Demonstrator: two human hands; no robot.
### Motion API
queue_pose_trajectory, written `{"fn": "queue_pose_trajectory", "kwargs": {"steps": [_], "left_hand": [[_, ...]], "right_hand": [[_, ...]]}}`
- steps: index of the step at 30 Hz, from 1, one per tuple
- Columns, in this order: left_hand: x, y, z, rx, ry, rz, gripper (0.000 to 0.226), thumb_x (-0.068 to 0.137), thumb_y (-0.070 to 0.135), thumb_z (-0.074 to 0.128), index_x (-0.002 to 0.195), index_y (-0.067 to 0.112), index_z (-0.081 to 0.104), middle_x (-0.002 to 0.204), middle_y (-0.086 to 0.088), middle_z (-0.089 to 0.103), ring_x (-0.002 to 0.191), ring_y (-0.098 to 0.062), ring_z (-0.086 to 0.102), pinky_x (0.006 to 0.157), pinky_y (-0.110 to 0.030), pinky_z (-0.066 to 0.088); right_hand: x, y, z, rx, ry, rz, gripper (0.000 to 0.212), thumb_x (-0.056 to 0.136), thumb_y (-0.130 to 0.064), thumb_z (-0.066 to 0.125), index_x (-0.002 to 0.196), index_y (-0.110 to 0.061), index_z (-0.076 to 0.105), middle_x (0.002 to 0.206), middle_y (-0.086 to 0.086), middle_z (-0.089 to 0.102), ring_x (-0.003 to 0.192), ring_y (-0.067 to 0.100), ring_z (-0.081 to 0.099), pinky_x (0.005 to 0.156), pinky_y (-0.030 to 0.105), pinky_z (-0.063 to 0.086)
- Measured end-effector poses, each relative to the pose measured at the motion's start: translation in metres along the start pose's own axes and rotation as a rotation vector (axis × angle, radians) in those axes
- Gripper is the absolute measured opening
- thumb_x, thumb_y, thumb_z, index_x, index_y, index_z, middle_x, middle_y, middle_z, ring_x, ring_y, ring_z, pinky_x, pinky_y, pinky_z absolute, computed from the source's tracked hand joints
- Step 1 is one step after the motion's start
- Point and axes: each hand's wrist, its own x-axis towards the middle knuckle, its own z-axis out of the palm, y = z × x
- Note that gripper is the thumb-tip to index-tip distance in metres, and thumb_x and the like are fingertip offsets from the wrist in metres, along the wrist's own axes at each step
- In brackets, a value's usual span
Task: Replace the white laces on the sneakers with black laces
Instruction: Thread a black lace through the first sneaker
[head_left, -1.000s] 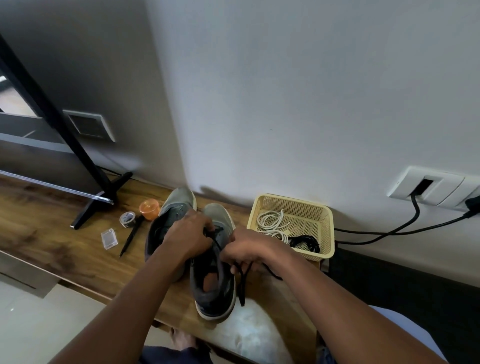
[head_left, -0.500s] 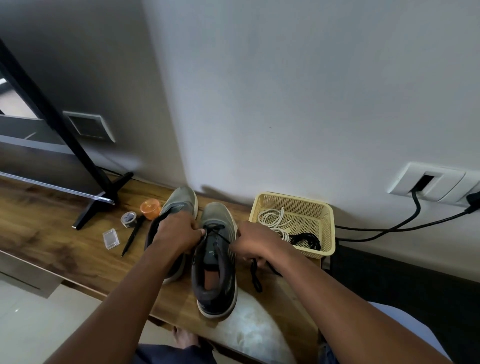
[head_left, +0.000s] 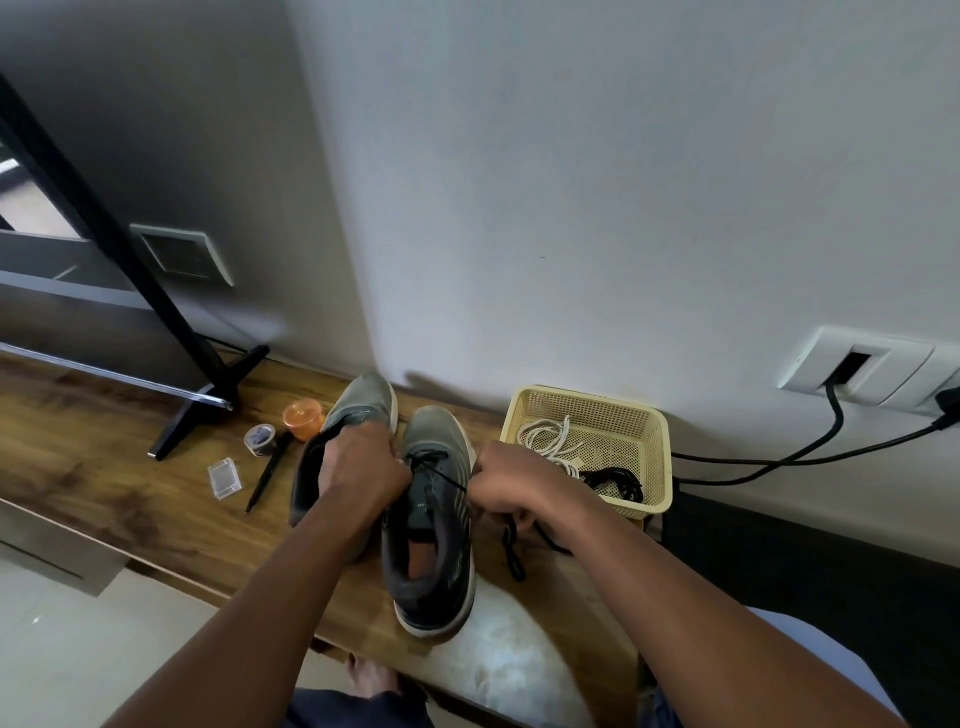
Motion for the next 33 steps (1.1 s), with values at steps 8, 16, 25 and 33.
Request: {"fn": "queue_pose_trajectory", "kwargs": {"steps": [8,16,25,33], "left_hand": [[-0.002,0.004,-0.016,-0.158,-0.004,0.372,0.041,0.088,0.02,0.074,0.125,0.035,0.074,0.121,0.012,0.073,0.106,-0.008,0.065,0.091,-0.031,0.049],[0.002,0.0,-0.019,-0.195,0.125,0.202,0.018,0.095,0.018,0.067,0.098,0.028,0.081,0.088,0.001,0.078,0.081,-0.021,0.071,0.071,-0.032,0.056],[-0.001,0.009,-0.03,-0.614,-0.219,0.448,0.058,0.086,0.02,0.075,0.14,0.038,0.063,0.123,0.02,0.072,0.071,-0.011,0.07,0.068,-0.023,0.057],[0.008,-0.008,-0.03,-0.391,0.065,0.251,0.018,0.101,0.034,0.066,0.086,0.033,0.078,0.063,0.014,0.066,0.063,-0.004,0.06,0.056,-0.017,0.04]], "right_hand": [[0.008,0.001,-0.007,0.3,0.238,-0.212,0.035,0.093,-0.035,0.069,0.069,-0.011,0.063,0.058,-0.005,0.055,0.054,0.013,0.051,0.054,0.03,0.037],[-0.007,0.007,-0.018,0.59,0.28,-0.325,0.035,0.097,-0.039,0.069,0.078,-0.009,0.075,0.046,-0.01,0.045,0.039,0.008,0.039,0.048,0.025,0.04],[-0.012,0.008,-0.024,0.596,0.364,-0.323,0.037,0.099,-0.041,0.067,0.073,-0.016,0.076,0.046,-0.01,0.042,0.037,0.005,0.031,0.044,0.024,0.025],[-0.007,0.011,-0.022,0.6,0.357,-0.314,0.043,0.099,-0.045,0.065,0.074,-0.011,0.075,0.046,-0.01,0.041,0.037,0.007,0.033,0.04,0.018,0.027]]}}
